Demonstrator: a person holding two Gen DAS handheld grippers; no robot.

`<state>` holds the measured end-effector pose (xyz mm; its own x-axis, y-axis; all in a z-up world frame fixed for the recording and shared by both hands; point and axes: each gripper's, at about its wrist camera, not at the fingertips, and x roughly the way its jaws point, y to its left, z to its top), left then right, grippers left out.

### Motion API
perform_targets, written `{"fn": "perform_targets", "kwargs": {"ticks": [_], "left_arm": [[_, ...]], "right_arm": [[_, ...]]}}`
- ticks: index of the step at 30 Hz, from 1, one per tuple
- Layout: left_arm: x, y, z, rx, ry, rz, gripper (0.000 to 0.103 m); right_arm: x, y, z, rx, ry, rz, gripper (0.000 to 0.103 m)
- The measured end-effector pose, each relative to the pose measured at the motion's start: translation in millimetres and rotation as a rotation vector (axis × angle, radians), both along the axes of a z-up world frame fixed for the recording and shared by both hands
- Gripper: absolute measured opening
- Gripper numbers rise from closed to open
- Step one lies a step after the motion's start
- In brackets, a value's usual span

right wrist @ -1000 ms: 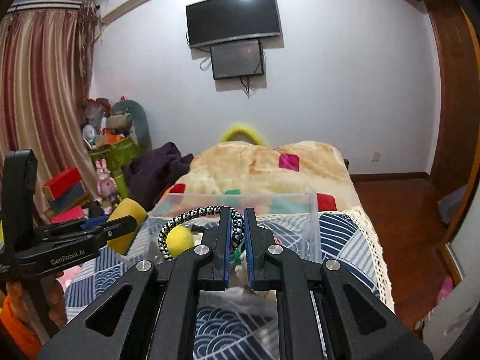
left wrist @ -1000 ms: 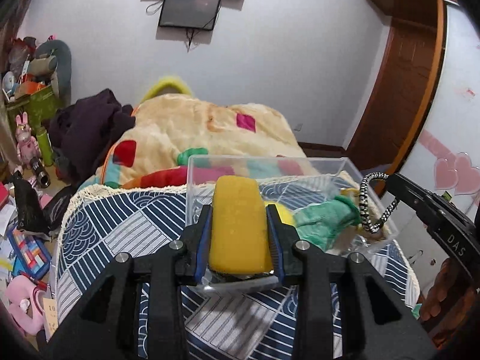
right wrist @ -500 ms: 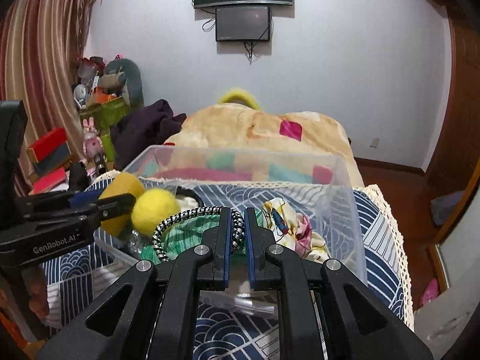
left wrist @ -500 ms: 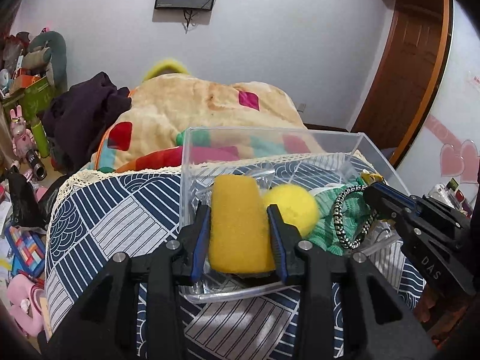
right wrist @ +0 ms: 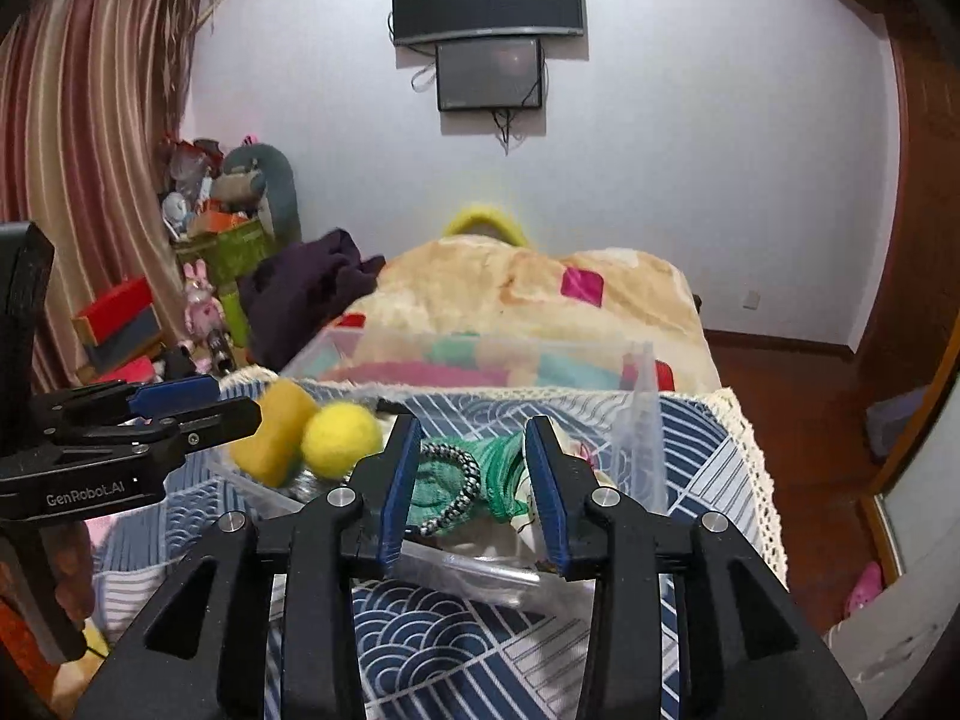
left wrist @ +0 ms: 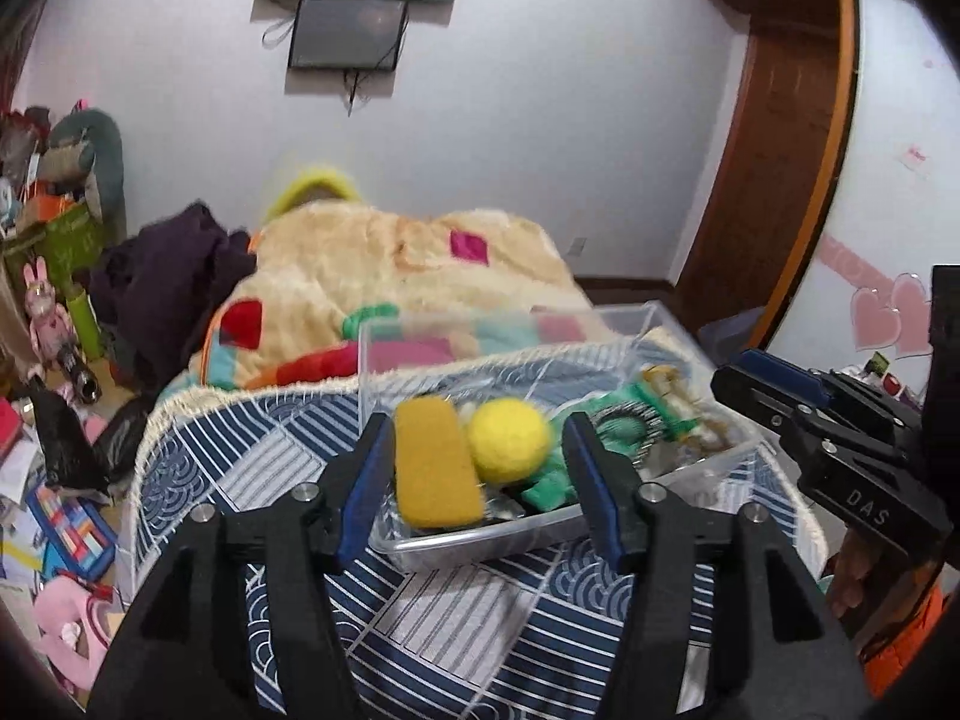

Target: Organize soft objects

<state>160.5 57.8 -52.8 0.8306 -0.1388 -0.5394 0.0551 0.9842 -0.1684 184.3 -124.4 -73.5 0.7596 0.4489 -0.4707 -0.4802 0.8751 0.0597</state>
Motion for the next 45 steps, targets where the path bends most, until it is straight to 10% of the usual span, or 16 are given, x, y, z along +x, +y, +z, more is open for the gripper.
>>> {"fn": "perform_targets", "kwargs": {"ticks": [5,15,24,45], "left_arm": [[-33,-8,31,0.0,-0.086,-0.02,0.062],[-94,-22,73,-0.004,-0.221,-0.019,0.08],[-127,-30,86,0.048,-0.308,0.013,0.1],[-145,-34,90,0.062,-0.348,0.017,0.103]], "right_arm": [[-26,-8,26,0.04,-0.052,0.026,0.035],[-80,-26,61,0.108,-0.194,0.007,0.081],[-99,-29,66,0.112,-0.238,-0.02,0.101],[-122,-31,67,0.123,-0.293,-0.035,0.103]]}}
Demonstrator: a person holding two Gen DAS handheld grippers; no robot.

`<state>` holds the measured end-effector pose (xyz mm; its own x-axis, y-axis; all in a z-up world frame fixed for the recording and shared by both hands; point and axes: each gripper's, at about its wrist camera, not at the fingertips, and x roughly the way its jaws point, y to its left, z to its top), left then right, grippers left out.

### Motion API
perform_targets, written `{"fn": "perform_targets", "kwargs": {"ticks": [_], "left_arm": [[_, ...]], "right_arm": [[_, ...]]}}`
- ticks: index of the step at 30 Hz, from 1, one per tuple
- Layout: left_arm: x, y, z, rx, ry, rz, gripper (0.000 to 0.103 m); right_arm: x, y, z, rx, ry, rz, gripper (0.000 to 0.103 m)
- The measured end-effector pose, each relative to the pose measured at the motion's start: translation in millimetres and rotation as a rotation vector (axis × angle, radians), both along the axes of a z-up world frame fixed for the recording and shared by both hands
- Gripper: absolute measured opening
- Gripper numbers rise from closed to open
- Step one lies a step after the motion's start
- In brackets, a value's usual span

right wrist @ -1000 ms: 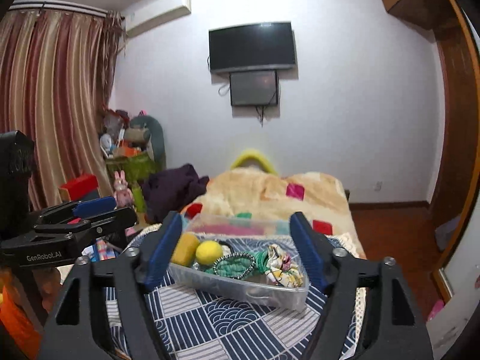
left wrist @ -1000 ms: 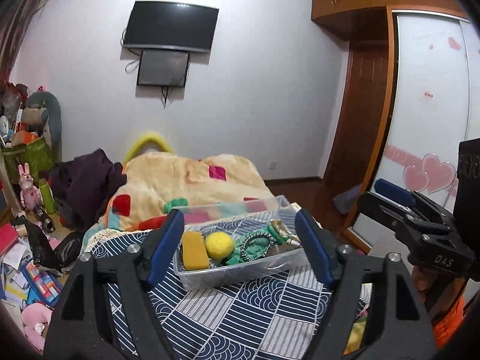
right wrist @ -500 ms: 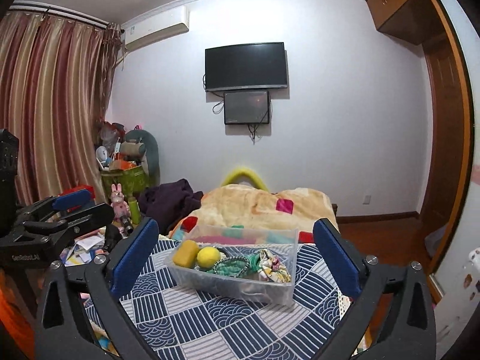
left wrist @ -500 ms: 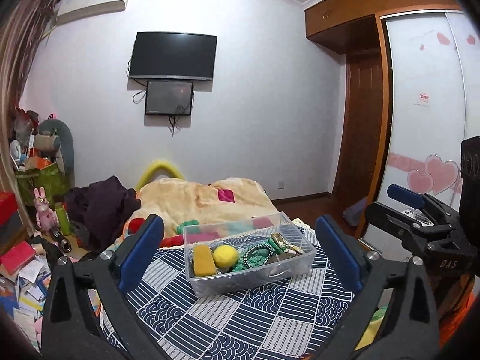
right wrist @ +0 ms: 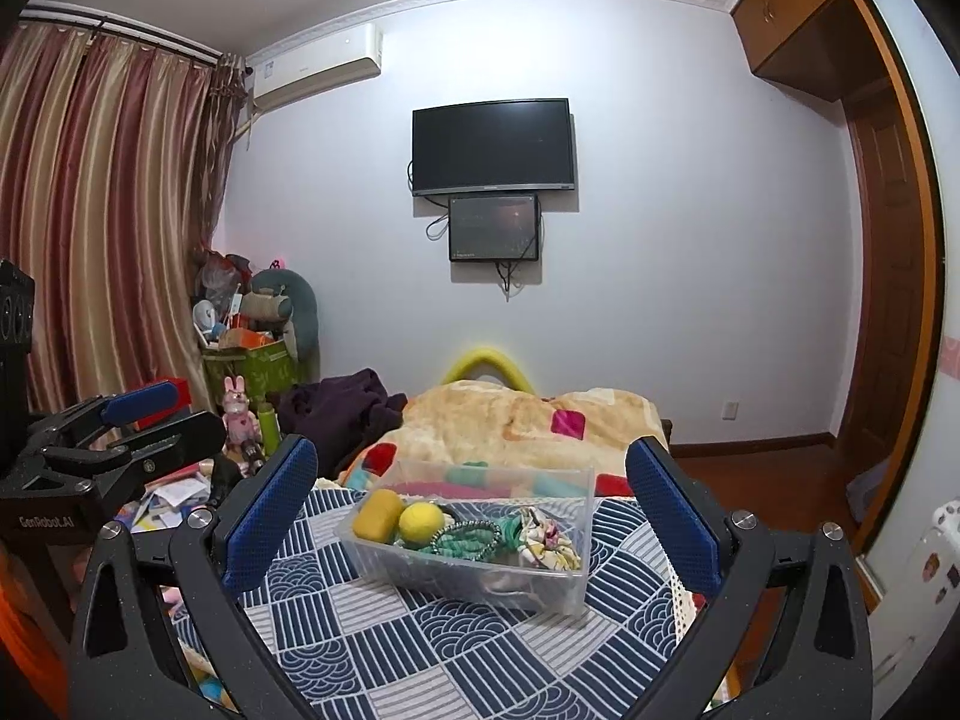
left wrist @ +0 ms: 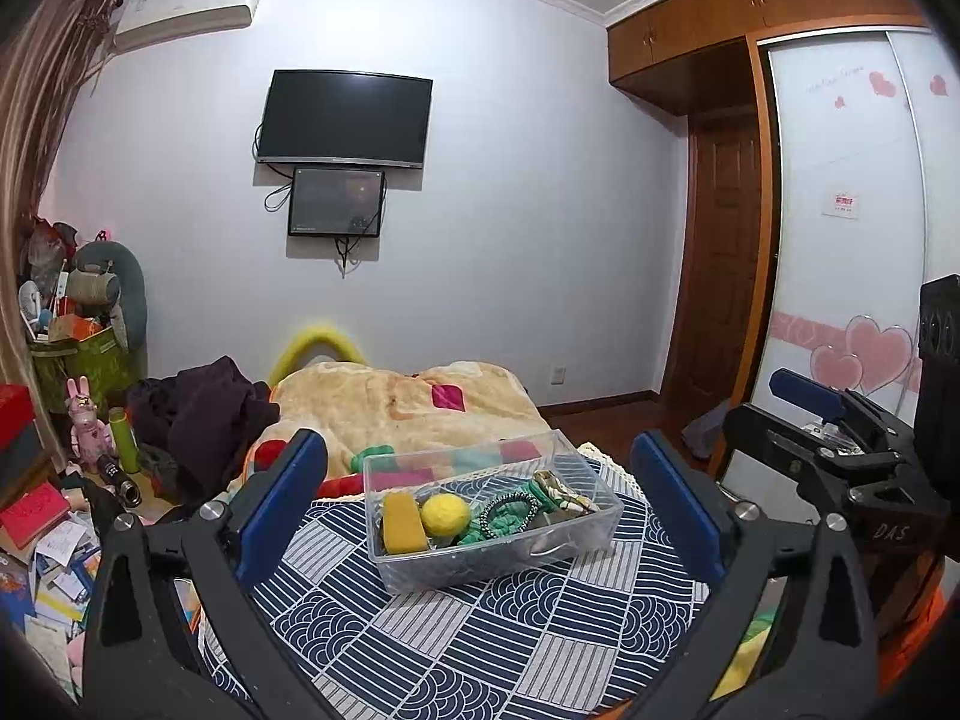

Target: Organize soft objects

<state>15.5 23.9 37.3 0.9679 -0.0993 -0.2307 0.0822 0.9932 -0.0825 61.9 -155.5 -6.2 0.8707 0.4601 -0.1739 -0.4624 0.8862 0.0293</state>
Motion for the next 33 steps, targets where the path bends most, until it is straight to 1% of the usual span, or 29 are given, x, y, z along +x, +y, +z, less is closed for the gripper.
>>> {"fn": "perform_targets", "kwargs": {"ticks": [33], "left_arm": [[0.1,-2.7,0.2,0.002,0.006,-0.001,0.103]], "right_arm": [[-2.3,1.1,2.0,0.001,-0.009,0.0,0.103]]}}
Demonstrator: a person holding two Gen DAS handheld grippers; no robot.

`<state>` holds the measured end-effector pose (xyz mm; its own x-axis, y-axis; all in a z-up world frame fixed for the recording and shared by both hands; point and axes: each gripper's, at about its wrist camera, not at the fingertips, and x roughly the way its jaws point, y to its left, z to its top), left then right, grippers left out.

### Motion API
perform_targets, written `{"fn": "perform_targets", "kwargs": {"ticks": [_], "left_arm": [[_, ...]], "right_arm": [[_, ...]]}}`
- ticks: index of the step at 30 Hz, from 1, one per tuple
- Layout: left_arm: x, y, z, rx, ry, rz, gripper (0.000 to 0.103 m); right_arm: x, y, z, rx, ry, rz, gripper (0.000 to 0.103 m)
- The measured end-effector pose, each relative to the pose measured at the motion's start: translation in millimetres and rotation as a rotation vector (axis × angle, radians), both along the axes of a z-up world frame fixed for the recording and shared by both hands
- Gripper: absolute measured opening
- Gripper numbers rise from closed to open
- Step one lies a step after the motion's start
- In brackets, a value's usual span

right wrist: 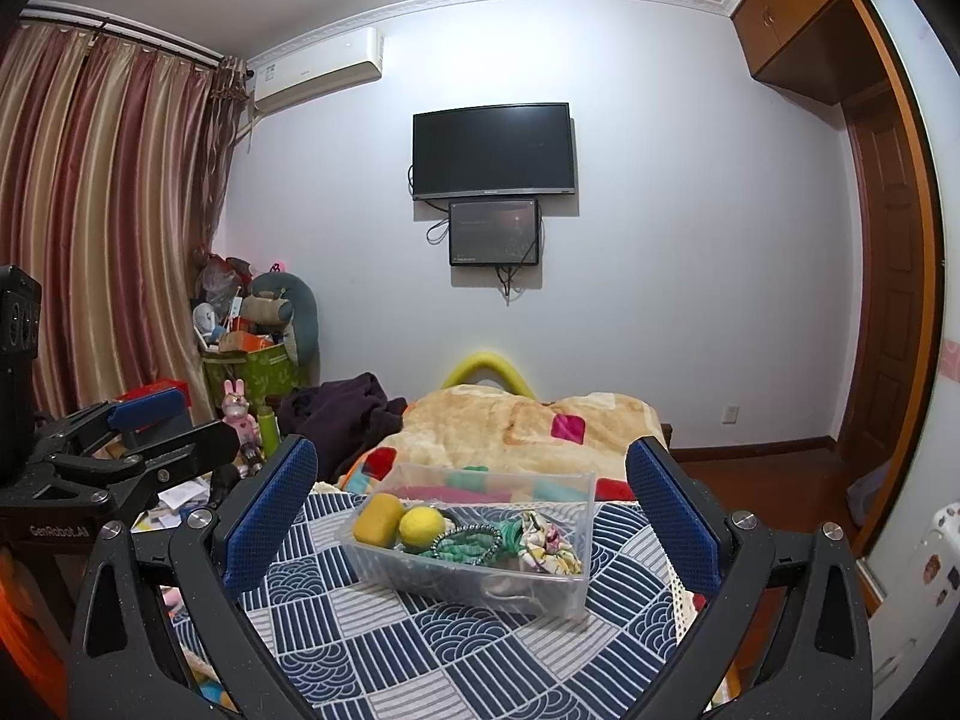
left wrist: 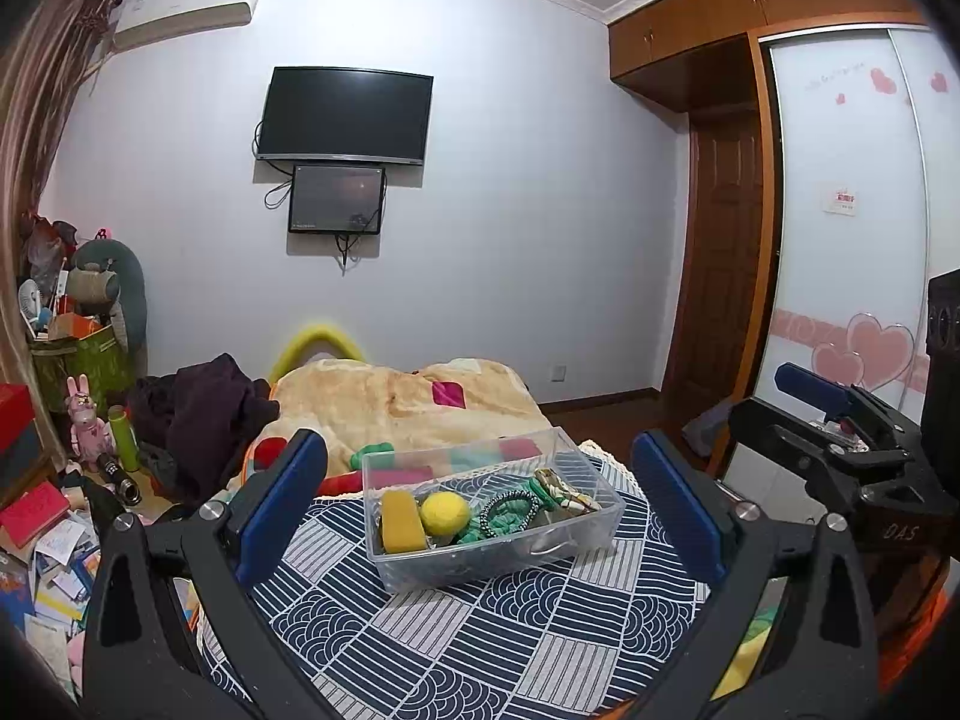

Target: Organize soft objects

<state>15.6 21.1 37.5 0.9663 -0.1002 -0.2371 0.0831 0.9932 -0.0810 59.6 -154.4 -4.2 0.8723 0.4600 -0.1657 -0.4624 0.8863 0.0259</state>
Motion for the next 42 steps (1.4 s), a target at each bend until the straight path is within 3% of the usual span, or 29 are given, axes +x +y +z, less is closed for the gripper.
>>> {"fn": "perform_targets", "kwargs": {"ticks": [42], "left_arm": [[-2.1,-3.7,-0.8,-0.006,0.008,-0.025,0.103]], "right_arm": [[-4.8,2.4,2.1,0.003,-0.006,-0.005,0.103]]}}
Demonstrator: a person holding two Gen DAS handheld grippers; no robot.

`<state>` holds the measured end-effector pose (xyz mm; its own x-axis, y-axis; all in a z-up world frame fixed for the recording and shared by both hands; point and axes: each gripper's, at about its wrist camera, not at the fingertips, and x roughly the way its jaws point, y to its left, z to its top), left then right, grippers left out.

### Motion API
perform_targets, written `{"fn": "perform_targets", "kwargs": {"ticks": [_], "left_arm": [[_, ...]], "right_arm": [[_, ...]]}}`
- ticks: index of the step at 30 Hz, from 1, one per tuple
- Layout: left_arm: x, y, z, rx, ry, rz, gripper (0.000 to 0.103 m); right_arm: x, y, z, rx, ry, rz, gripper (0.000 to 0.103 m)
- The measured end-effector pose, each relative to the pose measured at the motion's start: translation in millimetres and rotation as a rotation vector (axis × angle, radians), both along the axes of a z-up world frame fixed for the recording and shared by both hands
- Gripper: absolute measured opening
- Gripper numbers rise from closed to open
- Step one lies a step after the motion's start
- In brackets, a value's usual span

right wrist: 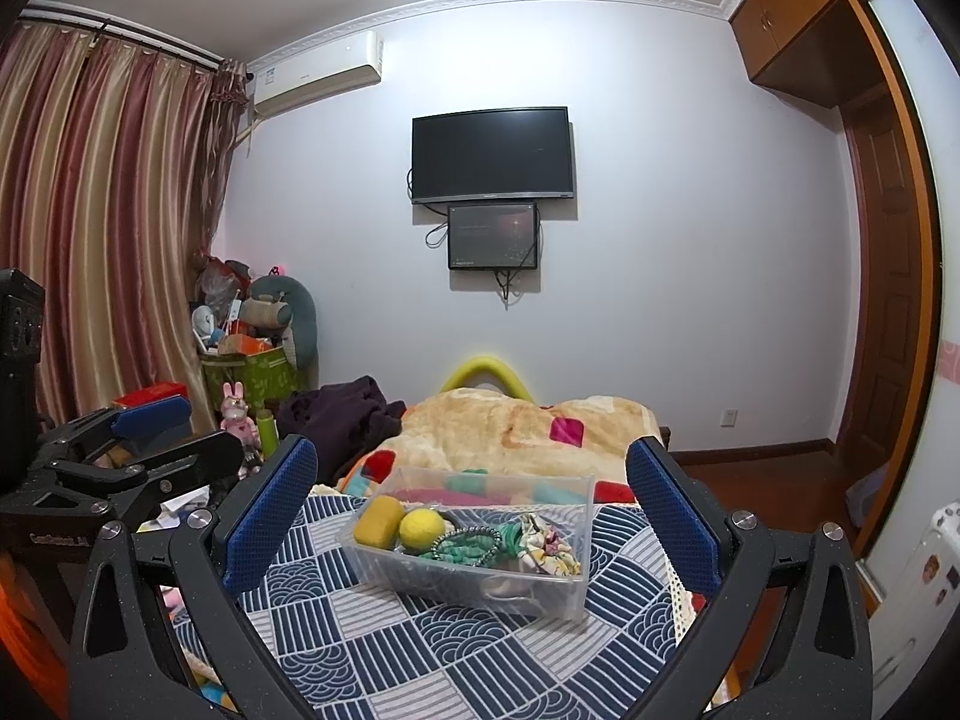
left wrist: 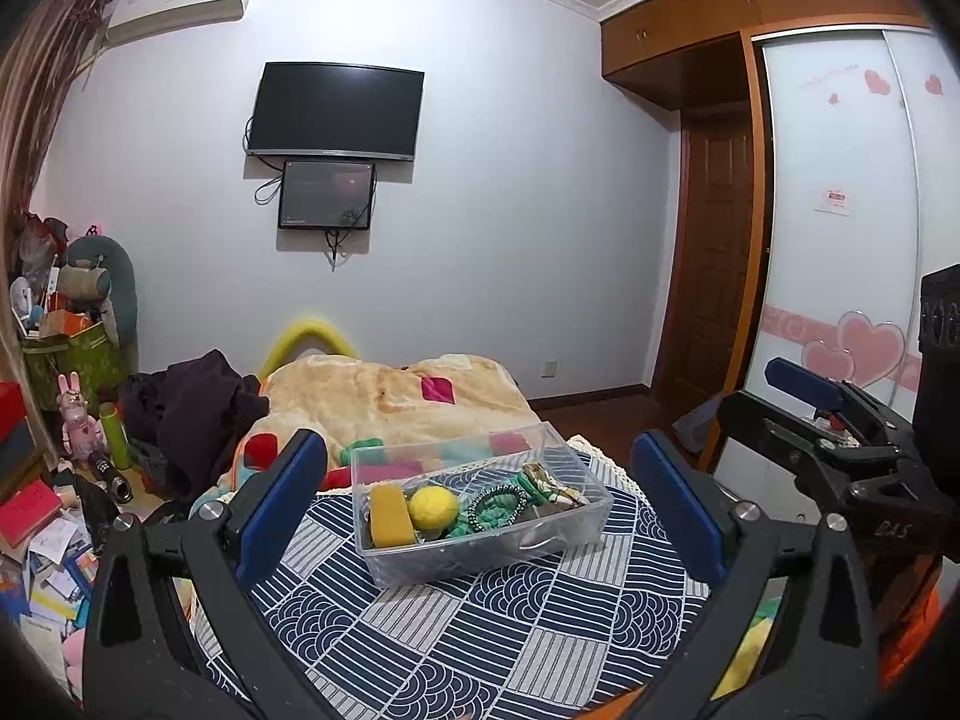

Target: Organize soft objects

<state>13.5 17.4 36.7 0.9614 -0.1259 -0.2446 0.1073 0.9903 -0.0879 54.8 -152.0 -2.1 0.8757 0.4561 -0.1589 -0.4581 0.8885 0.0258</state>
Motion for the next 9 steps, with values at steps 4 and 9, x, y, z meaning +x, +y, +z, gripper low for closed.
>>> {"fn": "perform_targets", "kwargs": {"ticks": [4,9], "left_arm": [[-0.7,-0.8,0.3,0.001,-0.003,-0.001,0.103],[-0.8,-1.1,1.0,0.003,-0.004,-0.002,0.103]], "right_arm": [[0.0,0.0,-0.2,0.001,0.001,-0.002,0.103],[0.3,-0.3,-0.6,0.002,0.002,-0.003,0.103]]}}
